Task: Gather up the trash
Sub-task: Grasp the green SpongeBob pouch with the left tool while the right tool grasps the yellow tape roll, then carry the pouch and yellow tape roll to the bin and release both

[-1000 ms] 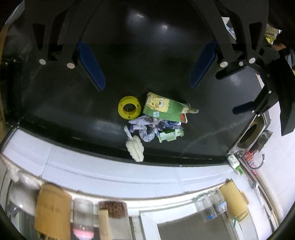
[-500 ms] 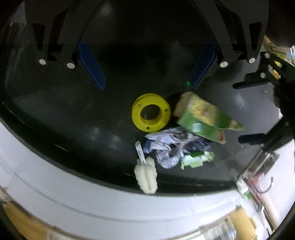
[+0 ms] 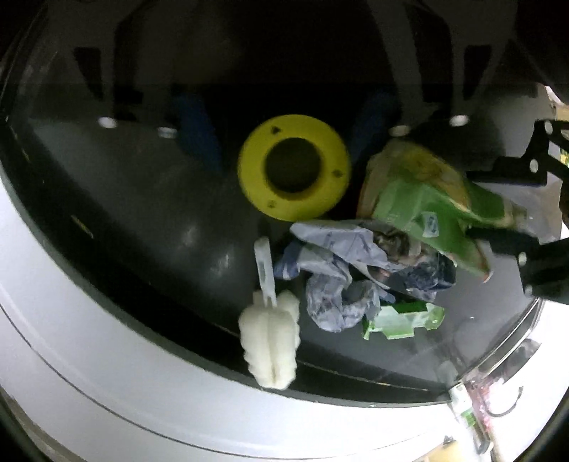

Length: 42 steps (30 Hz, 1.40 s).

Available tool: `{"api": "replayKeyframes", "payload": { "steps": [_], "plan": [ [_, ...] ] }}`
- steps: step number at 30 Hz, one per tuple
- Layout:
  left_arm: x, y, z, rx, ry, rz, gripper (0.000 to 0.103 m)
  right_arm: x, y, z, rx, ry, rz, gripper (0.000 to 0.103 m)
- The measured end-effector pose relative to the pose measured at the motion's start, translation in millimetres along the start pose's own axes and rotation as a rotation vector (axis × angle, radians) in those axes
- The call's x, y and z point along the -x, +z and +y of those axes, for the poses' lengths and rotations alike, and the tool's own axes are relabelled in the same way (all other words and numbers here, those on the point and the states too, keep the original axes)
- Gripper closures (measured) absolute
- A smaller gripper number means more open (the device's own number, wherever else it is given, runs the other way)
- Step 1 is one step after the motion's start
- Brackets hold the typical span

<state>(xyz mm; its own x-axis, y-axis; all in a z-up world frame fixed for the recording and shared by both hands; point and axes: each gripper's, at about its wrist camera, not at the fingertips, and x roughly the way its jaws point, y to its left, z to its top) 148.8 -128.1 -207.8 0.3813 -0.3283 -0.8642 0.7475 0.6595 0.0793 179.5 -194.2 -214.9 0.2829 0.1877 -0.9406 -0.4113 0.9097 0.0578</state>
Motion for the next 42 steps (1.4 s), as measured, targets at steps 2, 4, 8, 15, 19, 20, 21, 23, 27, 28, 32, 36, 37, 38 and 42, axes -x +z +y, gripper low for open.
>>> {"api": "replayKeyframes", "payload": {
  "steps": [2, 4, 8, 15, 19, 20, 21, 23, 27, 28, 32, 36, 37, 38, 42],
  "plan": [
    [2.1, -0.8, -1.2, 0.014, -0.002, 0.006, 0.079, 1.5, 2.1, -0.6, -0.014, 0.031, 0.002, 0.048],
    [4.7, -1.1, 2.1, 0.067, -0.015, 0.012, 0.082, 4.6, 2.3, -2.2, -0.024, 0.032, -0.001, 0.048],
    [19.2, -4.3, 6.0, 0.155, -0.022, 0.006, 0.084, 20.1, 0.4, 2.6, -0.047, 0.015, -0.018, 0.048],
    [61.2, -12.7, 5.1, 0.287, 0.018, -0.037, 0.085, 66.1, -4.1, 16.6, -0.089, -0.013, -0.072, 0.048],
    [90.7, -19.4, -0.5, 0.355, 0.042, -0.082, 0.085, 97.9, -9.2, 28.5, -0.103, -0.028, -0.124, 0.048],
    [97.0, -21.7, -2.0, 0.366, 0.046, -0.09, 0.085, 105.6, -13.8, 29.7, -0.103, -0.031, -0.134, 0.048],
    [102.4, -23.4, -3.8, 0.378, 0.053, -0.098, 0.085, 109.3, -16.8, 31.3, -0.102, -0.032, -0.141, 0.048],
    [110.4, -27.1, -6.7, 0.399, 0.064, -0.106, 0.085, 121.4, -24.3, 34.4, -0.102, -0.034, -0.156, 0.048],
    [122.0, -34.2, -13.2, 0.421, 0.085, -0.118, 0.085, 131.5, -33.3, 45.3, -0.095, -0.037, -0.169, 0.048],
    [124.9, -36.2, -15.1, 0.421, 0.093, -0.12, 0.085, 133.2, -35.2, 47.6, -0.094, -0.037, -0.171, 0.048],
    [135.3, -44.0, -19.4, 0.433, 0.118, -0.121, 0.085, 137.7, -37.5, 56.1, -0.082, -0.035, -0.178, 0.048],
    [145.7, -51.5, -18.3, 0.459, 0.15, -0.13, 0.085, 146.0, -33.2, 68.1, -0.062, -0.027, -0.194, 0.048],
    [150.0, -55.0, -16.8, 0.472, 0.163, -0.131, 0.085, 148.6, -29.7, 74.3, -0.054, -0.02, -0.202, 0.048],
    [154.9, -59.2, -14.9, 0.487, 0.178, -0.135, 0.085, 149.8, -26.2, 79.0, -0.046, -0.012, -0.207, 0.048],
    [180.1, -86.9, -0.7, 0.573, 0.251, -0.135, 0.085, 149.9, -6.3, 116.5, 0.017, 0.036, -0.217, 0.048]
  ]
}}
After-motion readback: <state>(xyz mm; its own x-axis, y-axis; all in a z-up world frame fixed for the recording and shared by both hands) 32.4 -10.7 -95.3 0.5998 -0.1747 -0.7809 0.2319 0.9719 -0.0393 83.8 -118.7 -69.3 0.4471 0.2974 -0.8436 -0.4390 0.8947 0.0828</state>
